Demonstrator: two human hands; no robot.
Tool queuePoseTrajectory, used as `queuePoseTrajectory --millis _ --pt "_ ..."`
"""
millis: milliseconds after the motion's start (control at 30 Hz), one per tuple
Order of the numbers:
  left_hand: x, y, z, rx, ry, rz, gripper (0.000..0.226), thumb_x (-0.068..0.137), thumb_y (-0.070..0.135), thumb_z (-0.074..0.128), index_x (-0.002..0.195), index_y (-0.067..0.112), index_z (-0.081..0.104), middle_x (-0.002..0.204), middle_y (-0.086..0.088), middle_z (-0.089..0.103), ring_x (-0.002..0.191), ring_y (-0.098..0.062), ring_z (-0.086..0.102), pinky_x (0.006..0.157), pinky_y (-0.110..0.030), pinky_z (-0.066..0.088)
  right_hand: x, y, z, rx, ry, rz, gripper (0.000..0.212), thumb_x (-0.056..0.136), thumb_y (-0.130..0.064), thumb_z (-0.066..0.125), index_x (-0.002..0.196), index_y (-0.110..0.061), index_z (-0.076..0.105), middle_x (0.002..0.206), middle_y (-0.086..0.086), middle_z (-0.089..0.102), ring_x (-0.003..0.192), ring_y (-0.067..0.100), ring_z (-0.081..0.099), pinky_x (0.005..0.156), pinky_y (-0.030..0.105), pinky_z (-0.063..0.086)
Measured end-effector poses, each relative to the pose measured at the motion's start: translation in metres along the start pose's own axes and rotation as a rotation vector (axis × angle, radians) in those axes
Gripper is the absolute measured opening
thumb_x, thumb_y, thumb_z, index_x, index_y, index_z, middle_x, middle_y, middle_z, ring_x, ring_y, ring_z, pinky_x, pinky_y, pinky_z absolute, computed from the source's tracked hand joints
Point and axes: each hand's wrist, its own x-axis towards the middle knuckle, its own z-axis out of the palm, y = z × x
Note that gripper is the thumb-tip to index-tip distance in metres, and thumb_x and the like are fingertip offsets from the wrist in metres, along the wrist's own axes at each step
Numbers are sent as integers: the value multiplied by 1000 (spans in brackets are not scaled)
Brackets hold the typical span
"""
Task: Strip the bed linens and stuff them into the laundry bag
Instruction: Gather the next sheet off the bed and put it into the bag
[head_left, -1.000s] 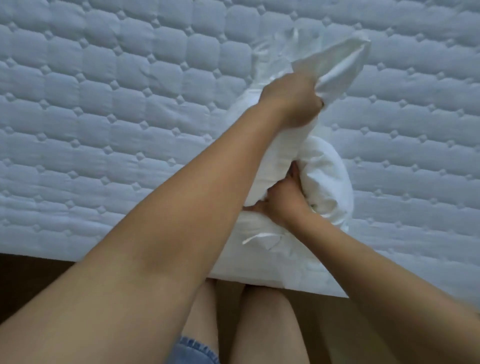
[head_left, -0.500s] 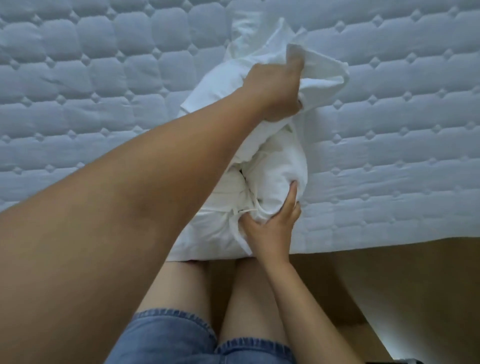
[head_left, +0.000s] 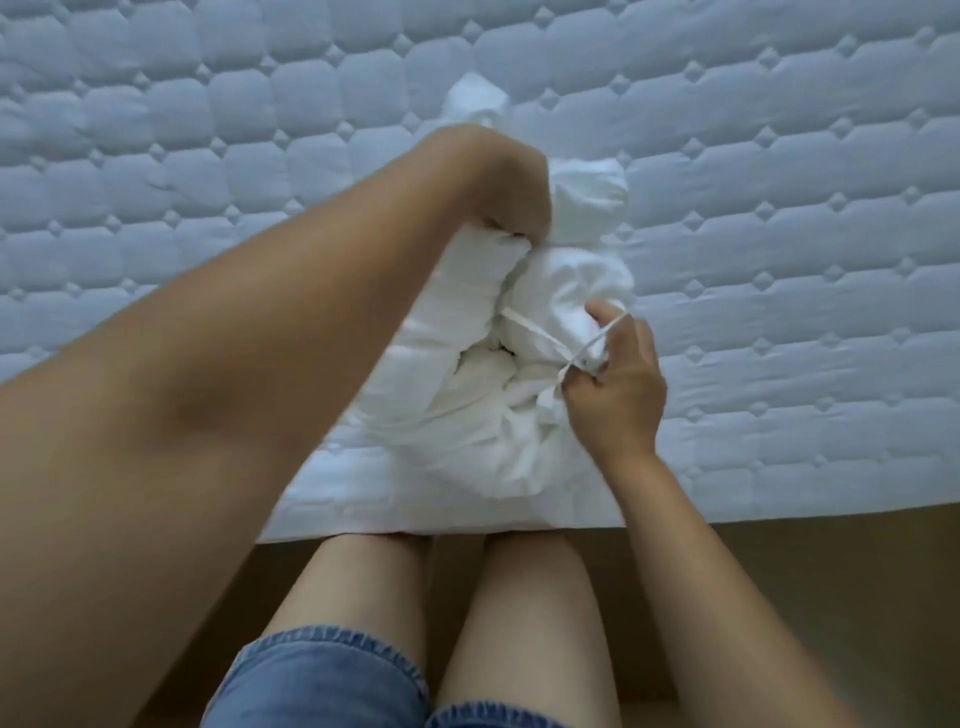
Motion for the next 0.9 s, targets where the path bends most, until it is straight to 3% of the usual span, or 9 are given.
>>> queuePoseTrajectory --millis 100,167,200,300,400,500,600,767,900 --pt "-31 -41 4 17 33 -89 23 92 22 54 72 12 52 81 -6 57 69 -24 51 65 -28 42 48 -14 -7 -241 -43 -437 48 68 -14 37 107 -11 66 88 14 63 77 37 62 52 38 50" --pt "-46 -70 26 71 84 -170 26 91 25 53 96 1 59 106 -16 53 93 -32 50 79 -36 42 78 -36 8 -364 -118 -660 44 67 -4 43 103 -12 66 81 14 60 67 36 59 45 33 43" --pt "-53 -85 40 18 101 -231 41 89 32 56 114 -1 57 121 -16 45 110 -34 44 90 -41 40 87 -49 21 -407 -152 -724 43 62 0 51 101 -10 66 80 15 59 65 37 57 46 31 39" --pt "-63 -111 76 -399 108 -230 96 57 63 65 140 19 45 147 -12 25 135 -29 27 110 -40 30 87 -73 64 -567 -114 -712 50 47 -3 67 96 -11 64 80 15 60 63 35 57 50 31 33" --pt "-45 -107 89 -562 165 -215 140 31 78 70 151 26 19 155 -6 18 141 -30 24 112 -48 29 79 -68 78 -568 -65 -671 48 53 -20 52 101 -18 56 83 11 59 67 33 56 54 33 38" --pt "-23 -101 95 -462 193 -329 132 46 71 77 149 16 16 148 -8 29 135 -32 33 107 -50 31 86 -61 77 -479 -95 -653 50 55 -30 36 102 -20 52 86 11 59 70 33 56 56 33 39" --pt "-11 -102 100 -453 274 -393 132 43 74 76 146 14 21 137 -6 37 130 -27 35 105 -46 32 97 -61 80 -445 -165 -613 51 55 -31 38 104 -20 50 91 13 58 75 35 55 59 35 39" --pt "15 -112 96 -480 358 -358 103 58 66 75 137 12 38 128 -7 44 123 -27 42 101 -39 32 123 -54 97 -420 -207 -529 53 59 -36 40 111 -25 37 98 15 56 82 37 53 62 37 41" --pt "30 -121 93 -527 373 -351 92 56 66 76 128 15 49 125 -6 50 120 -27 46 100 -38 32 139 -49 109 -415 -210 -477 56 58 -34 38 113 -25 35 98 16 56 83 37 53 61 34 36"
